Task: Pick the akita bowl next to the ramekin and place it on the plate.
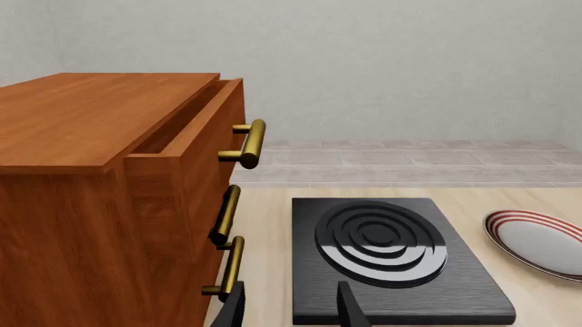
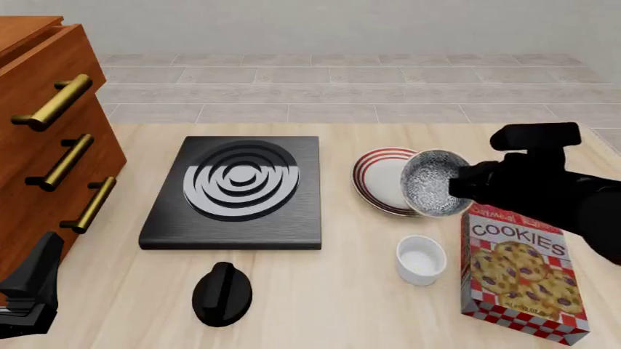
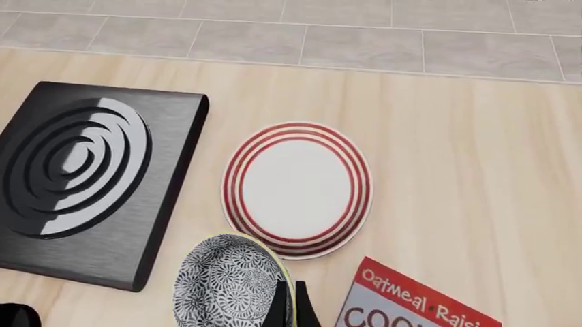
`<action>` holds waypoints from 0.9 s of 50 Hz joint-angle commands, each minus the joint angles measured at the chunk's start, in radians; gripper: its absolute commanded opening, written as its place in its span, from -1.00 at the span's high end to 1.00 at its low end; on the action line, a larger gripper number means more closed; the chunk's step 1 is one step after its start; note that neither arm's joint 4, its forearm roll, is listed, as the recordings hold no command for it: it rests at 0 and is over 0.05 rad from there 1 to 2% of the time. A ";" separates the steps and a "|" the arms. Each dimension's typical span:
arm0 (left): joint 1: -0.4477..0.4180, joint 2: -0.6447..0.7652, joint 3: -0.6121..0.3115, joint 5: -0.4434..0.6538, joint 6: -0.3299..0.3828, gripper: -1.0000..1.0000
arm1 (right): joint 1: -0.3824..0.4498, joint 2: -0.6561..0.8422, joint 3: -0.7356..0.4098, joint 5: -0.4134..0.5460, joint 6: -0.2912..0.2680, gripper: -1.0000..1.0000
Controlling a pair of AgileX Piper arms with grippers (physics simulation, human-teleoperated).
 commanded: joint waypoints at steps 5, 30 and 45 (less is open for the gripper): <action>0.000 0.000 0.000 0.000 0.000 -1.00 | -0.004 0.062 -0.045 -0.041 -0.002 1.00; 0.000 0.000 0.000 0.000 0.000 -1.00 | -0.001 0.164 -0.089 -0.102 -0.016 1.00; 0.000 0.000 0.000 0.000 0.000 -1.00 | 0.004 0.216 -0.102 -0.140 -0.011 1.00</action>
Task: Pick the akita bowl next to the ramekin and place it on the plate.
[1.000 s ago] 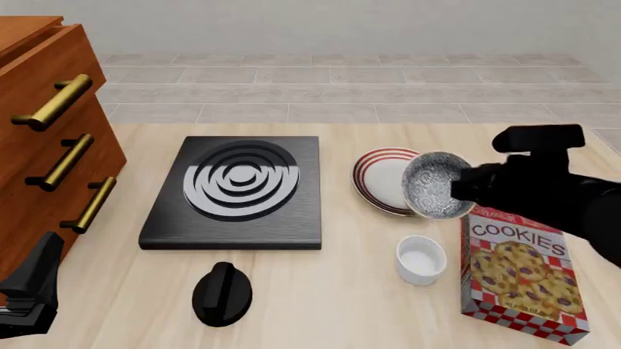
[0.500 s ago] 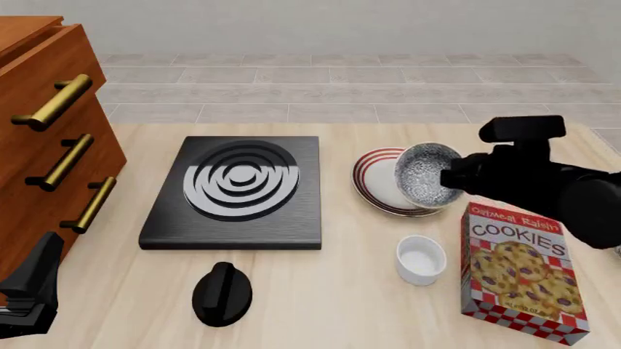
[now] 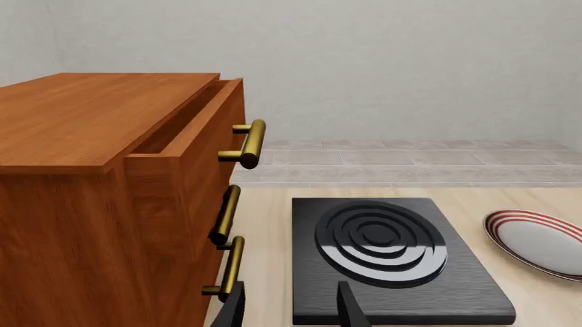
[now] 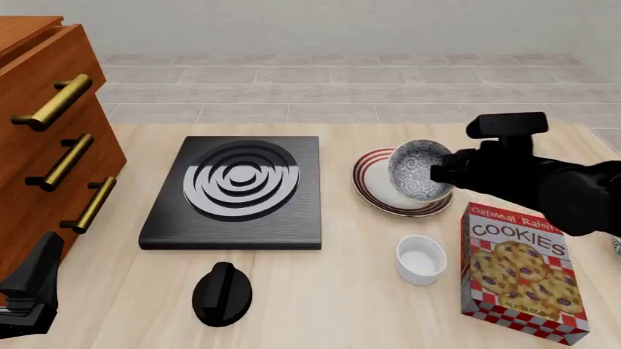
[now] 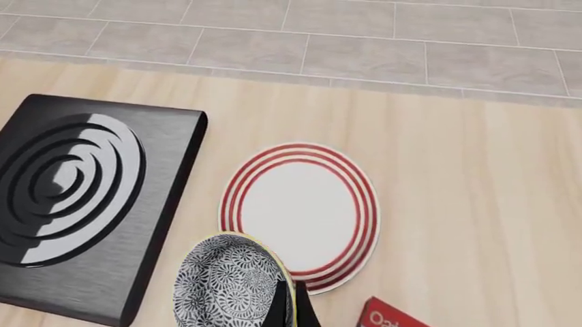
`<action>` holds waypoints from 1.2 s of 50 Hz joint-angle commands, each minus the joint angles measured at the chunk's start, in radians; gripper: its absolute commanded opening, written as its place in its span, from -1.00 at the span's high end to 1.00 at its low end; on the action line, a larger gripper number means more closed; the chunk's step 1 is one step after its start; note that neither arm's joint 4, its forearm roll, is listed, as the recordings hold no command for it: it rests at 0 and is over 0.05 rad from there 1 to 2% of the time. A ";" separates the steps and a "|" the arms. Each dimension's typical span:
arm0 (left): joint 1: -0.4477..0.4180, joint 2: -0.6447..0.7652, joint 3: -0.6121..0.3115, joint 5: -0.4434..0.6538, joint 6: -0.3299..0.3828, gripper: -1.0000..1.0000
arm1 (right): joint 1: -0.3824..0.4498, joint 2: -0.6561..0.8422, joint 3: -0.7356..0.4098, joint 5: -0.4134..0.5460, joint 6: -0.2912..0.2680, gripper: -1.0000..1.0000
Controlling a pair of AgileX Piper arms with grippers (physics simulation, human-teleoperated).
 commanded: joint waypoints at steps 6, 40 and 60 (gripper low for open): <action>0.000 0.000 0.000 0.000 0.000 -1.00 | 0.003 0.050 -0.025 -0.035 0.007 1.00; 0.000 0.000 0.000 0.000 0.000 -1.00 | -0.013 0.163 -0.058 -0.099 0.002 1.00; 0.000 0.000 0.000 0.000 0.000 -1.00 | -0.023 0.249 -0.090 -0.134 -0.004 1.00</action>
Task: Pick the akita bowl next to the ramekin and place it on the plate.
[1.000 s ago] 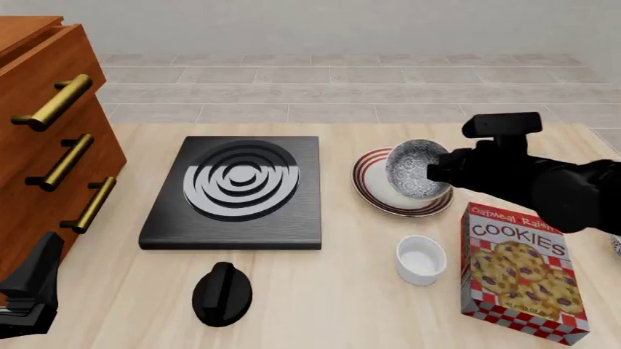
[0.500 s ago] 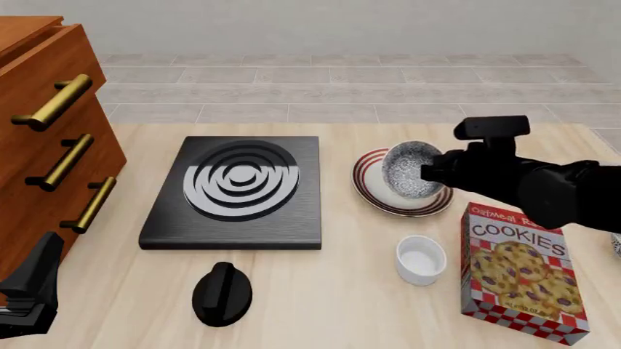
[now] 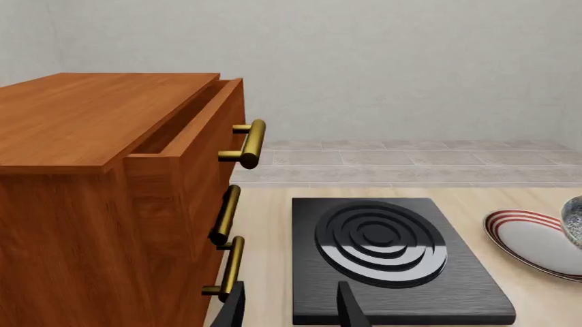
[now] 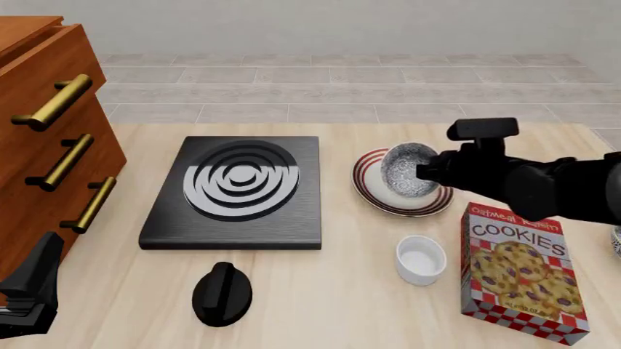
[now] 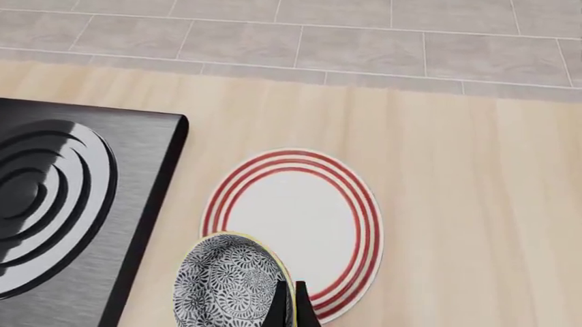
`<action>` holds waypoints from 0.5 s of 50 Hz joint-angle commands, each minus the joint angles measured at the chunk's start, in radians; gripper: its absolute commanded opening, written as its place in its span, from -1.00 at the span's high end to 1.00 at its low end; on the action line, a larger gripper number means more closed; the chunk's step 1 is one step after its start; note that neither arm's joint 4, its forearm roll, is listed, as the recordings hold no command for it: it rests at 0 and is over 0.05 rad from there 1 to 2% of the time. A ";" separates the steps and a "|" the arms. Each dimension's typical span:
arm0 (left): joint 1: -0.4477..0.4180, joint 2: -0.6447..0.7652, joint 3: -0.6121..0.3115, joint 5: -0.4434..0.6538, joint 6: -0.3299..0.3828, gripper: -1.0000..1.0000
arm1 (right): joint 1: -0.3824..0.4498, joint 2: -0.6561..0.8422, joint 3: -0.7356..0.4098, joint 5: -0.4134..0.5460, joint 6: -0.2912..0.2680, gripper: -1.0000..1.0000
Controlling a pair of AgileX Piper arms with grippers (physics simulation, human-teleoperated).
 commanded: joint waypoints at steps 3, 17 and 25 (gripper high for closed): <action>0.000 0.000 0.000 0.000 0.000 -1.00 | -0.008 0.050 -0.022 -0.025 0.000 1.00; 0.000 0.000 0.000 0.000 0.000 -1.00 | -0.019 0.103 -0.039 -0.052 0.001 1.00; 0.000 0.000 0.000 0.000 0.000 -1.00 | -0.024 0.133 -0.043 -0.069 0.004 1.00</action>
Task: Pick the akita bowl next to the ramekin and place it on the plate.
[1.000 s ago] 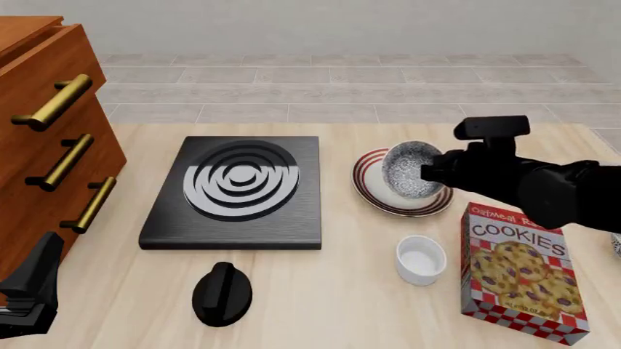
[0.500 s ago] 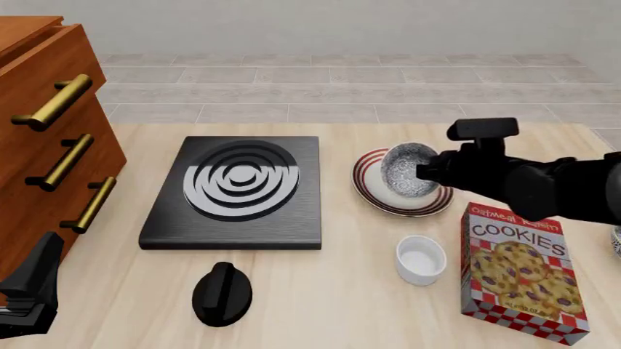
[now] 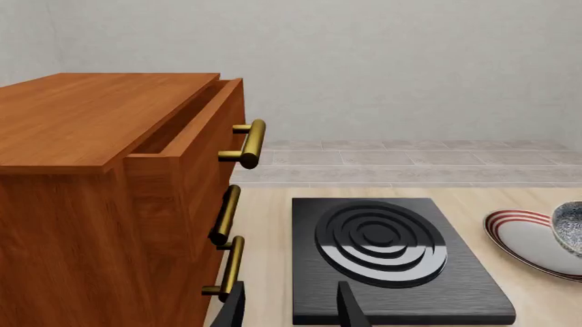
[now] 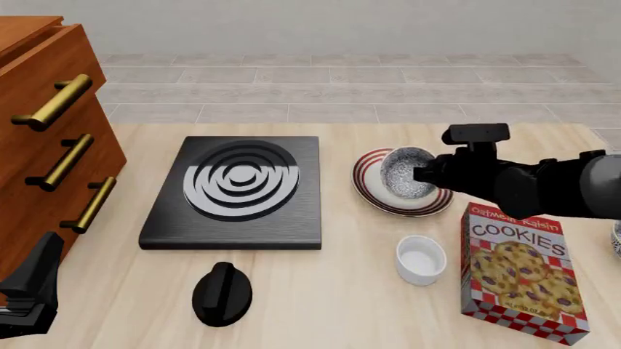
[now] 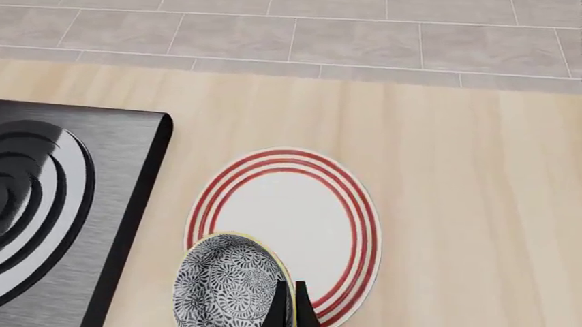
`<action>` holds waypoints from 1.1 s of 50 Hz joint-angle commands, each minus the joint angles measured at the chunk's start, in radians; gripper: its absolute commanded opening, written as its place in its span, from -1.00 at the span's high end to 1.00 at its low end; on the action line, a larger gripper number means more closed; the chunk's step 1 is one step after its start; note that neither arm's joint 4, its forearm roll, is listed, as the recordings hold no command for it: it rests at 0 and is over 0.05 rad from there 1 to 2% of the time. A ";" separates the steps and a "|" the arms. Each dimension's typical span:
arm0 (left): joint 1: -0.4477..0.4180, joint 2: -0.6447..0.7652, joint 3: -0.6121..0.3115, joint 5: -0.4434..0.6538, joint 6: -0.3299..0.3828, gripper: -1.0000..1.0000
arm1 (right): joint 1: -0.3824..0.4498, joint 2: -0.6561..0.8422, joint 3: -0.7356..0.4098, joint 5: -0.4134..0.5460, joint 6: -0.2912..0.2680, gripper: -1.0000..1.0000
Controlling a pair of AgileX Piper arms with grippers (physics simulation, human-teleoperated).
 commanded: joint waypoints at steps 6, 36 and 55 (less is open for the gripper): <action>0.000 0.000 0.000 0.000 0.000 -1.00 | -0.015 0.067 -0.020 -0.038 0.007 1.00; 0.000 0.000 0.000 0.000 0.000 -1.00 | -0.041 0.148 -0.092 -0.051 -0.001 1.00; 0.000 0.000 0.000 0.000 0.000 -1.00 | -0.041 0.188 -0.123 -0.054 -0.001 1.00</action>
